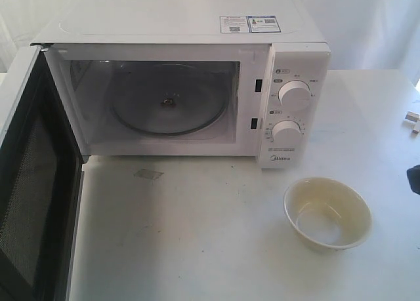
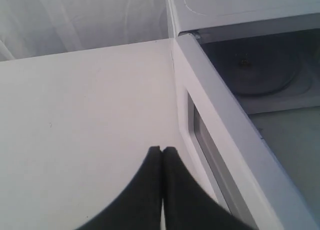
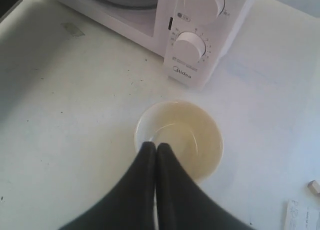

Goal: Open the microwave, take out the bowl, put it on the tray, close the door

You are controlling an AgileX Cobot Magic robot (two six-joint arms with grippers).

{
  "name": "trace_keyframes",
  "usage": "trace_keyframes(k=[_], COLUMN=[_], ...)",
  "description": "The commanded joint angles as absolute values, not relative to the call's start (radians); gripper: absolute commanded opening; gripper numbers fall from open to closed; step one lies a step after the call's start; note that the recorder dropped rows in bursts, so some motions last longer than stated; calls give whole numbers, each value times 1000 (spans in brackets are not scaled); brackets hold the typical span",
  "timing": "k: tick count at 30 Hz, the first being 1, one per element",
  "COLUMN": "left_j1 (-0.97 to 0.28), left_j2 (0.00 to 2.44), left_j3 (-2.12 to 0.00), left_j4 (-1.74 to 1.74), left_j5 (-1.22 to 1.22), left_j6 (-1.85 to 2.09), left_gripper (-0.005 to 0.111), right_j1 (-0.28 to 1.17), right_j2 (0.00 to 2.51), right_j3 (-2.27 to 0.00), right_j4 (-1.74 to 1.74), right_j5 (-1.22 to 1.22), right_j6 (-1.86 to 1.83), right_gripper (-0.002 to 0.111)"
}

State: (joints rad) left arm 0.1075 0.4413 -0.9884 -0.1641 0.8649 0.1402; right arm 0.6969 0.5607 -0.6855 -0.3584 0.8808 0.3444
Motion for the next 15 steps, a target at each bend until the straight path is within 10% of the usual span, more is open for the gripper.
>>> trace_keyframes(k=[1,15], left_j1=[103,103], left_j2=[444,724], left_j3=[-997,-997], left_j4=[-186,-187], left_j5=[860,1196], left_j6=[130,89], left_gripper=[0,0], right_j1=[690,690], right_j2=[514,512], right_j3=[-687,-685], right_j4=[-359,-359], right_j5=[829,839], right_j6=[336,334], right_gripper=[0,0])
